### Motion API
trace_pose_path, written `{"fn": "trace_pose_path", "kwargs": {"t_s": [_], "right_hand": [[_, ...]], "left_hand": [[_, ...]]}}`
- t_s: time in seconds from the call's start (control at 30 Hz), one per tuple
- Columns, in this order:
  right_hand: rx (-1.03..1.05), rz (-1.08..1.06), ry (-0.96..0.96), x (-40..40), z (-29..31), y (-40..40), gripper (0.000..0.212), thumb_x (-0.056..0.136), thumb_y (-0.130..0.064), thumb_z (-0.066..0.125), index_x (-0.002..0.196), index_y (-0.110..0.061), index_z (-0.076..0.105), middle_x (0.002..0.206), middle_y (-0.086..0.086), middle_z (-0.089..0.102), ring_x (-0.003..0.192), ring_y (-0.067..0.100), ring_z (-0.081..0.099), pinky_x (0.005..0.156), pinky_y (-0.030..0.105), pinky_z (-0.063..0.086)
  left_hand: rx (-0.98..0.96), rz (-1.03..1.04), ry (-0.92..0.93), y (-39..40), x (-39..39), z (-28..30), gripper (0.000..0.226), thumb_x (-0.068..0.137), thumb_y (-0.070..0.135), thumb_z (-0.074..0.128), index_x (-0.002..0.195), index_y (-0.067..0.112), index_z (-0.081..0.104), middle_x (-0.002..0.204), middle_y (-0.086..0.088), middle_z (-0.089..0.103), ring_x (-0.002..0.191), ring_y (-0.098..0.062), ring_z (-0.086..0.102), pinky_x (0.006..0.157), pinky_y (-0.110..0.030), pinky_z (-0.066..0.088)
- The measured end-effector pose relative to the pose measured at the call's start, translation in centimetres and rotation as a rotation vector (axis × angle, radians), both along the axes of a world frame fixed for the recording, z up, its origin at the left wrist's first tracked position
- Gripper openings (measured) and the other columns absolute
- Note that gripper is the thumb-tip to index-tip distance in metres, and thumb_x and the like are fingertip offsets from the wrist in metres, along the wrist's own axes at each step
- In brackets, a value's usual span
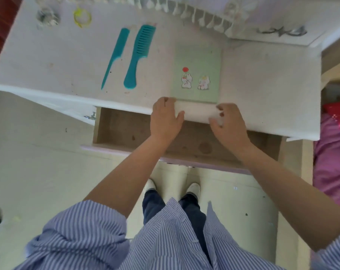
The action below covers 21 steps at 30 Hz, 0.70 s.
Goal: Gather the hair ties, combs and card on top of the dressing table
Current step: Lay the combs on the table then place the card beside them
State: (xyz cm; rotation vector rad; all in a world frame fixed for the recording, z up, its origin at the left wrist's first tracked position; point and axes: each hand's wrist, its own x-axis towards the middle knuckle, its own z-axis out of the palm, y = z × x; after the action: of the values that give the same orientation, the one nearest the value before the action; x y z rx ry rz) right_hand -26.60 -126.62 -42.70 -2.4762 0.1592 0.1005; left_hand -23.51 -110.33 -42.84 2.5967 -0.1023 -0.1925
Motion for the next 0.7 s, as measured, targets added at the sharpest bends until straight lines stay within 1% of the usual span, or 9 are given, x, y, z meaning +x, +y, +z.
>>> {"fn": "trace_pose_path", "kwargs": {"t_s": [0.1,0.2,0.3,0.33,0.43,0.53,0.6,0.67,0.7], "right_hand": [[-0.356,0.409,0.001,-6.7,-1.7,-0.7,0.072,0.053,-0.041,0.084,0.107,0.003,0.065,0.109,0.028,0.067,0.100,0.045,0.064,0.085,0.047,0.053],[-0.535,0.480,0.207,-8.2,-2.7,-1.2,0.095,0.027,-0.036,0.094,0.111,-0.002,0.066,0.119,0.028,0.064,0.107,0.049,0.059,0.079,0.071,0.045],[-0.615,0.523,0.150,-7.3,-2.6,-1.9,0.094,0.025,-0.032,0.092,0.110,0.000,0.066,0.122,0.030,0.061,0.111,0.050,0.056,0.080,0.076,0.039],[-0.621,0.513,0.103,-6.9,-2.5,-2.1,0.093,0.027,-0.032,0.092,0.111,0.001,0.065,0.123,0.030,0.060,0.112,0.051,0.055,0.082,0.076,0.037],[-0.553,0.360,0.057,-5.4,-1.7,-2.9,0.098,0.037,-0.032,0.090,0.120,0.005,0.053,0.132,0.036,0.049,0.121,0.055,0.044,0.092,0.075,0.028],[-0.531,0.260,0.155,-2.8,-1.1,-3.5,0.102,0.053,-0.036,0.086,0.135,0.004,0.038,0.146,0.030,0.034,0.136,0.045,0.029,0.107,0.068,0.016],[-0.479,0.229,0.114,-1.3,-1.3,-3.6,0.091,0.050,-0.030,0.089,0.123,0.008,0.051,0.133,0.032,0.050,0.125,0.046,0.047,0.104,0.065,0.031],[-0.472,0.206,0.010,-0.4,-1.4,-3.8,0.081,0.032,-0.024,0.094,0.099,0.011,0.065,0.103,0.031,0.068,0.094,0.044,0.067,0.087,0.060,0.049],[-0.456,0.176,-0.039,-0.1,-1.5,-4.0,0.079,0.027,-0.024,0.095,0.092,0.010,0.067,0.095,0.028,0.071,0.085,0.041,0.069,0.082,0.058,0.052]], "left_hand": [[0.290,-0.464,-0.180,2.7,-5.2,-2.4,0.065,0.079,0.049,0.062,0.112,-0.006,0.063,0.117,-0.027,0.065,0.111,-0.045,0.059,0.088,-0.057,0.050],[0.539,-0.648,-0.148,5.4,-7.8,-4.5,0.076,0.067,0.062,0.067,0.112,0.001,0.064,0.113,-0.020,0.070,0.109,-0.039,0.062,0.077,-0.059,0.054],[0.591,-0.626,-0.097,6.7,-6.8,-4.5,0.071,0.078,0.060,0.045,0.119,0.001,0.049,0.114,-0.022,0.069,0.138,-0.034,0.029,0.078,-0.059,0.053],[0.593,-0.615,-0.060,6.8,-6.1,-4.1,0.075,0.074,0.058,0.051,0.118,-0.003,0.051,0.114,-0.024,0.068,0.138,-0.037,0.028,0.077,-0.061,0.052],[0.641,-0.559,-0.038,6.3,-3.8,-2.8,0.085,0.066,0.057,0.061,0.115,-0.012,0.057,0.117,-0.035,0.061,0.112,-0.051,0.055,0.081,-0.067,0.047],[0.620,-0.459,0.008,5.3,-1.3,-2.4,0.094,0.080,0.053,0.057,0.140,-0.011,0.022,0.149,-0.033,0.022,0.138,-0.047,0.020,0.112,-0.061,0.017],[0.596,-0.335,0.080,4.2,0.4,-2.2,0.090,0.087,0.050,0.051,0.144,-0.006,0.008,0.156,-0.024,0.007,0.145,-0.035,0.004,0.118,-0.053,0.003],[0.560,-0.328,0.044,3.3,1.4,-1.2,0.090,0.075,0.041,0.071,0.135,-0.014,0.032,0.142,-0.034,0.036,0.135,-0.041,0.033,0.113,-0.053,0.025],[0.589,-0.380,0.028,2.9,1.7,-0.4,0.088,0.059,0.037,0.084,0.120,-0.017,0.050,0.122,-0.038,0.056,0.116,-0.046,0.054,0.098,-0.057,0.043]]}}
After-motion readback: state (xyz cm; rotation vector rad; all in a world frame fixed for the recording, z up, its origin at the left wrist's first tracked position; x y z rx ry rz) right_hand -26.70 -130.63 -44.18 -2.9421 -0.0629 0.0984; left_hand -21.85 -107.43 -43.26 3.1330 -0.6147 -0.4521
